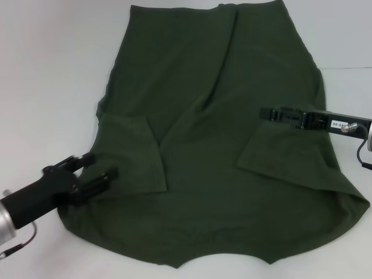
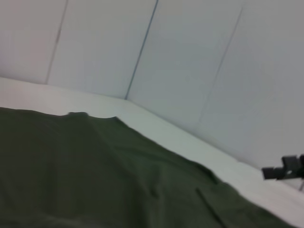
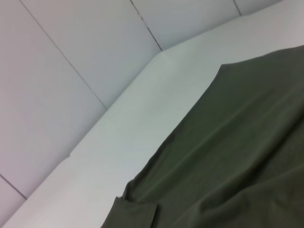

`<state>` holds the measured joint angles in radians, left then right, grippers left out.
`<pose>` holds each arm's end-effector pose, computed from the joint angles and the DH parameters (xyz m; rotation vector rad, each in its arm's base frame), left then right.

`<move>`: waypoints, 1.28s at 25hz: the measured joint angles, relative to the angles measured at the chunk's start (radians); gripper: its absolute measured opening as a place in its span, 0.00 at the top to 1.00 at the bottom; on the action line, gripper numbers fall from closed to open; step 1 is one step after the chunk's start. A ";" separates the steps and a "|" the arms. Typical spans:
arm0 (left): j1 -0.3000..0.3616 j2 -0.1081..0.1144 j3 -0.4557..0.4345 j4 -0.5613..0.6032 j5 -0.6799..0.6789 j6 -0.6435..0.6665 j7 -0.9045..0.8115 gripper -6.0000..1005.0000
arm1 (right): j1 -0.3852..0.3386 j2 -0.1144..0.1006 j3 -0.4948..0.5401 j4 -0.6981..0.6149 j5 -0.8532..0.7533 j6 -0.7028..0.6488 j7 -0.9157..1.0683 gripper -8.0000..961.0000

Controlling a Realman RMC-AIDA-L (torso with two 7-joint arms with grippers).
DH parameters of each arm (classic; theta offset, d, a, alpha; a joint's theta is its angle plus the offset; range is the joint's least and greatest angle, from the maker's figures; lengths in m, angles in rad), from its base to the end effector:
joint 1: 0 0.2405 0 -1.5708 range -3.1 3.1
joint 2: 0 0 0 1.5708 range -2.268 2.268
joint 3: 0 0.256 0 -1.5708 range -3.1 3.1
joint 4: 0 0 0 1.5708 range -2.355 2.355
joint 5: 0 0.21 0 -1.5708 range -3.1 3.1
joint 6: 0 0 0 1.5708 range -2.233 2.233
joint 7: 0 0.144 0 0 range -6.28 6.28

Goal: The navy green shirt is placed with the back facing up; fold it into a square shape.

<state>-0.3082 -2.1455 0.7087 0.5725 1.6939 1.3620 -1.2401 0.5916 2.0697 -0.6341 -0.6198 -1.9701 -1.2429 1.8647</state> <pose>-0.3168 0.2910 -0.0162 -2.2889 -0.8572 -0.8407 0.2740 0.3815 0.0129 -2.2718 1.2732 0.7542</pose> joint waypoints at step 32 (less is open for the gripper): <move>0.081 -0.016 -0.078 0.111 0.211 -0.080 0.067 0.25 | 0.007 0.004 -0.001 0.035 0.045 0.014 -0.008 0.08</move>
<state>-0.2277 -2.1615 0.6304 0.6830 1.9053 1.2819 -1.1728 0.5986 2.0738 -0.6347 -0.5847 -1.9250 -1.2285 1.8568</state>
